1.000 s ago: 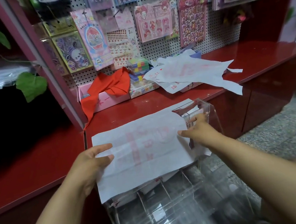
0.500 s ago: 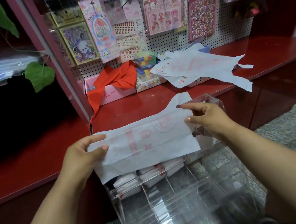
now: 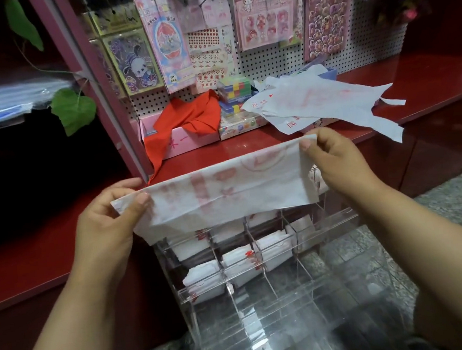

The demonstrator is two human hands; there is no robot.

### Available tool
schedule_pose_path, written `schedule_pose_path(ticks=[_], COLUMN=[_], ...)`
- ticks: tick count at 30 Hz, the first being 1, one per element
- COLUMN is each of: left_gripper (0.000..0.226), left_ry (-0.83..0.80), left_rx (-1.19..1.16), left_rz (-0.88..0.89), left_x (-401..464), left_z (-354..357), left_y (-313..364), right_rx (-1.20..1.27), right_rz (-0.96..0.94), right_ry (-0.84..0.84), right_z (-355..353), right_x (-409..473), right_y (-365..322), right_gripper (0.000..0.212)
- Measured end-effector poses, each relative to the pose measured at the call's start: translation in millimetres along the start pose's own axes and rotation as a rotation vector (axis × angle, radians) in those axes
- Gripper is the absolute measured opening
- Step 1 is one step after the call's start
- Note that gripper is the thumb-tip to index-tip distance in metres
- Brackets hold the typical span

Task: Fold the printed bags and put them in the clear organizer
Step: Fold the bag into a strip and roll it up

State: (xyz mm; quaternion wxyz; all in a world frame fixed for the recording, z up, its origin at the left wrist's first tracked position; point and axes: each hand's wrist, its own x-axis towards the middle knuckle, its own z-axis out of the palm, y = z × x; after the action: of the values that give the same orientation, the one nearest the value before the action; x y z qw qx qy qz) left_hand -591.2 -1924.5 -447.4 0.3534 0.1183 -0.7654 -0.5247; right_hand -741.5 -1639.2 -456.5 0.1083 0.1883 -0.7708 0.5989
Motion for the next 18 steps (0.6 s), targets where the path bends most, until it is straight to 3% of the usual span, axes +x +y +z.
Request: schedule_pose_path(ticks=[4,7,9,11,12,15,18], left_gripper=[0.021,0.018,0.016,0.014,0.012,0.02,0.062], left_ry=[0.066,0.154,0.168,0.182,0.189,0.185,0.041], left_rx=[0.001,0.041,0.062,0.064,0.04,0.026,-0.164], left_rz=[0.029,-0.002,-0.082,-0.163,-0.209,-0.345,-0.504], left_x=[-4.4,-1.9,0.2,1.7,2.2,3.0,4.6], left_z=[8.4,13.7,16.2,17.9,18.3,19.0,15.7], left_y=[-1.9,-9.7,-13.8,-16.1,-16.2,-17.2,-19.6], right_rx=[-0.111,-0.105,0.042,0.296,0.337,0.253,0.147], right_rz=[-0.074,0.01,0.202,0.364,0.403,0.366,0.298], right_ry=[0.113,0.163,0.053,-0.17,-0.273,-0.376,-0.276], right_z=[5.7,12.9,15.1,14.4,13.9,14.1,14.5], right_x=[-1.7,-1.9,-1.1,-0.8,-1.6,-4.3,-1.7], right_y=[-7.1,-4.4,1.9,12.4,16.7,23.2,25.7], right_gripper=[0.011,0.013,0.032,0.07,0.078,0.061,0.038])
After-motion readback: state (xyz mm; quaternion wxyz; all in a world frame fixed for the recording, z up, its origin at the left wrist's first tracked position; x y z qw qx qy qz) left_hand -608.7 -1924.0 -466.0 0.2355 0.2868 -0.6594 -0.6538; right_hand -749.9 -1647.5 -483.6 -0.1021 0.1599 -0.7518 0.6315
